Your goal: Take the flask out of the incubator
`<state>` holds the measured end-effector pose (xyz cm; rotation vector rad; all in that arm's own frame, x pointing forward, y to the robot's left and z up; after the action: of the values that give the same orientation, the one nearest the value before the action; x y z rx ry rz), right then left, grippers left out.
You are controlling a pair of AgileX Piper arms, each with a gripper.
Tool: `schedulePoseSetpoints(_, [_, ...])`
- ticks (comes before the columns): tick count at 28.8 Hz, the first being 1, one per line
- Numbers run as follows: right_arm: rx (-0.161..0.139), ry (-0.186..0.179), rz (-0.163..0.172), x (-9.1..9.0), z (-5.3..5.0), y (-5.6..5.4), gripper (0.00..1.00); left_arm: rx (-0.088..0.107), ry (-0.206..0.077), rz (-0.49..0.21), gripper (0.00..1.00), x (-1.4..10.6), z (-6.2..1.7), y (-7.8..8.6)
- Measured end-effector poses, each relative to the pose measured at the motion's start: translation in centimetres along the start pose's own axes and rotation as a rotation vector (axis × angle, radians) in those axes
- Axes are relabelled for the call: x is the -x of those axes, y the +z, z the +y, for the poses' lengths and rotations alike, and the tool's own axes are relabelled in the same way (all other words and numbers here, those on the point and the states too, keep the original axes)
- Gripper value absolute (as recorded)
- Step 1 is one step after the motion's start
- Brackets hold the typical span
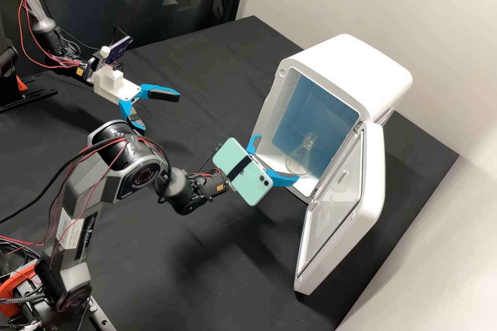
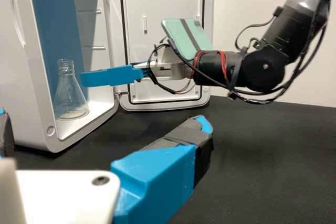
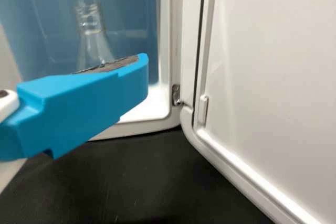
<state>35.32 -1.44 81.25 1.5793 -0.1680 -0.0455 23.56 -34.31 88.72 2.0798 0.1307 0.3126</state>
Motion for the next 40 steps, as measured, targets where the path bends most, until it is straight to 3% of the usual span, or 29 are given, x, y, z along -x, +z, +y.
schedulePoseSetpoints(4, [0.003, 0.025, -0.024, -1.4, 0.2, -0.4, 1.00, 0.000, 0.000, 0.000, 1.00, 0.0, 0.00, 0.0])
schedulePoseSetpoints(10, [0.014, 0.032, -0.056, -3.4, -0.2, -1.1, 1.00, 0.001, 0.000, -0.001, 1.00, 0.0, -0.01, 0.1])
schedulePoseSetpoints(18, [0.075, -0.006, -0.079, -5.8, -2.0, -2.2, 1.00, 0.005, -0.003, -0.021, 1.00, -0.2, -0.17, 0.7])
schedulePoseSetpoints(22, [0.091, -0.025, -0.087, -6.6, -2.9, -2.9, 1.00, 0.005, -0.004, -0.021, 1.00, -0.2, -0.17, 0.7])
schedulePoseSetpoints(29, [0.083, -0.016, -0.113, -7.6, -3.5, -3.3, 1.00, 0.005, -0.004, -0.021, 1.00, -0.2, -0.17, 0.7])
schedulePoseSetpoints(36, [0.098, -0.049, -0.139, -8.6, -4.3, -2.9, 1.00, 0.005, -0.007, -0.027, 1.00, -0.2, -0.22, 0.9])
schedulePoseSetpoints(40, [0.089, -0.049, -0.151, -9.2, -4.4, -2.8, 1.00, 0.005, -0.008, -0.032, 1.00, -0.2, -0.26, 1.0])
